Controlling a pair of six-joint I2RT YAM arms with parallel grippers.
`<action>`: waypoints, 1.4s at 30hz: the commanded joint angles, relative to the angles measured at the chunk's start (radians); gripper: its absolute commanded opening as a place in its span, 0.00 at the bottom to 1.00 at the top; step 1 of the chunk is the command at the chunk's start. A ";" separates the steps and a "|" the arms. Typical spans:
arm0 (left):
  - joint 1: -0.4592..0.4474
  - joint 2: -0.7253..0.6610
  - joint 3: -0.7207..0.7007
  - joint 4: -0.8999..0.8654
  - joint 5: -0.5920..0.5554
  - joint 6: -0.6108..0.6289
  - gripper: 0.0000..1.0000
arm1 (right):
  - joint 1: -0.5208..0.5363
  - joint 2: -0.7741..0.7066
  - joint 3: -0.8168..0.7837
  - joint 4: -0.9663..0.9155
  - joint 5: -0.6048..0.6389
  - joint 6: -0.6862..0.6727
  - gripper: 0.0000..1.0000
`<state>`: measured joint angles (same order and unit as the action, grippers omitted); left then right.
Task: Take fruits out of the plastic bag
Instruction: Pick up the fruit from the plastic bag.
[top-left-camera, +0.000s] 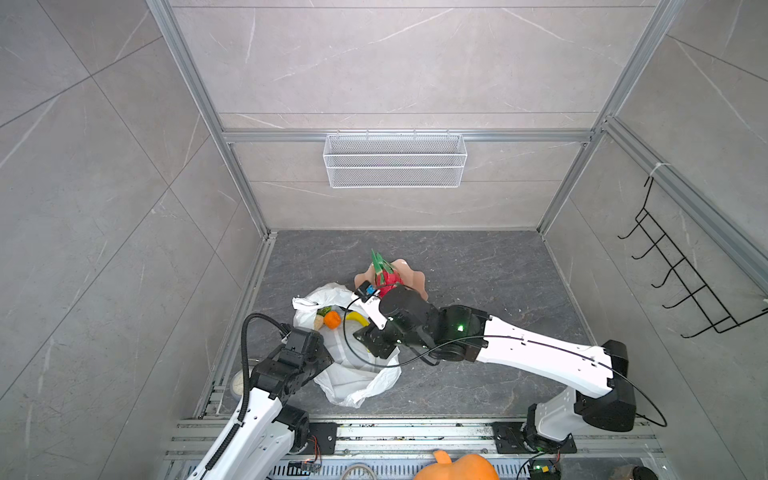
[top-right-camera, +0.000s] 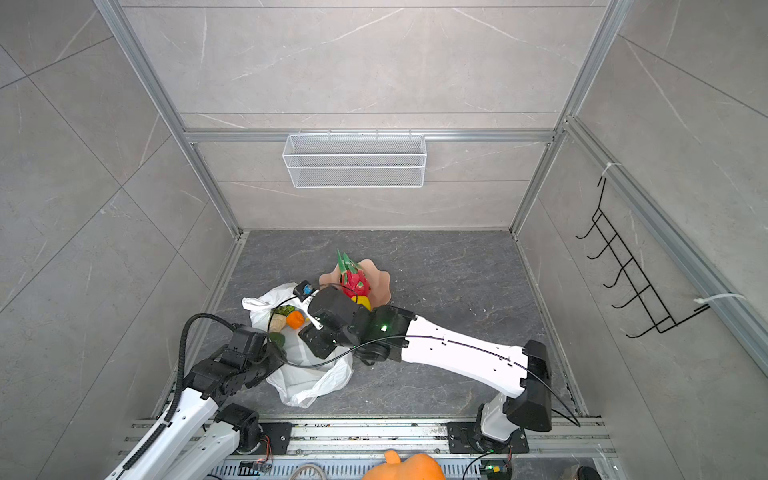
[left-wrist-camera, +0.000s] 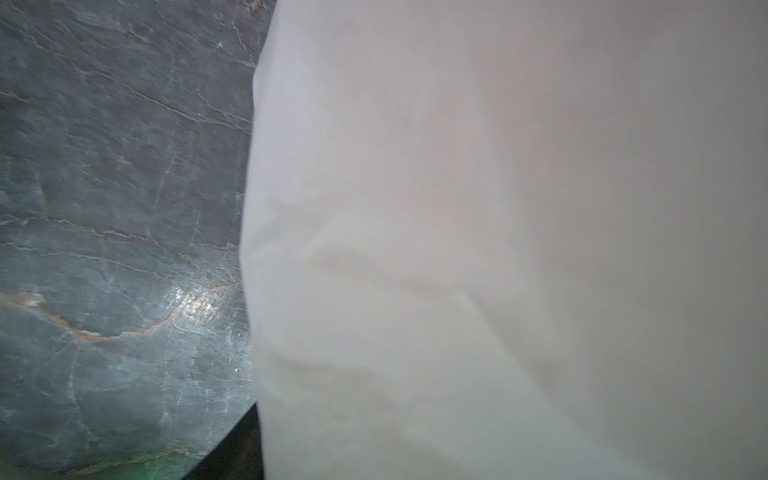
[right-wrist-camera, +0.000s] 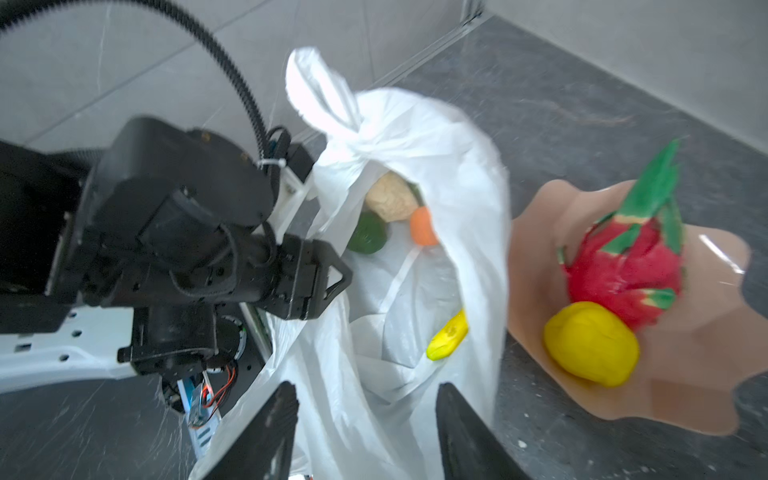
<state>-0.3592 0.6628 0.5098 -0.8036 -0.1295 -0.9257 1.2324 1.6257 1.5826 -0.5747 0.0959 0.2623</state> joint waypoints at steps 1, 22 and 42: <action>0.004 -0.002 0.013 -0.014 -0.020 -0.010 0.63 | 0.030 0.104 0.023 0.006 -0.045 0.022 0.55; 0.005 -0.028 -0.002 -0.006 -0.016 -0.012 0.63 | -0.147 0.700 0.462 -0.226 0.100 -0.033 0.50; 0.005 -0.005 -0.007 0.009 -0.006 -0.005 0.63 | -0.180 0.863 0.609 -0.350 0.265 -0.011 0.58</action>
<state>-0.3592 0.6525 0.5098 -0.8051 -0.1291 -0.9279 1.0595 2.4382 2.1586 -0.8696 0.3096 0.2424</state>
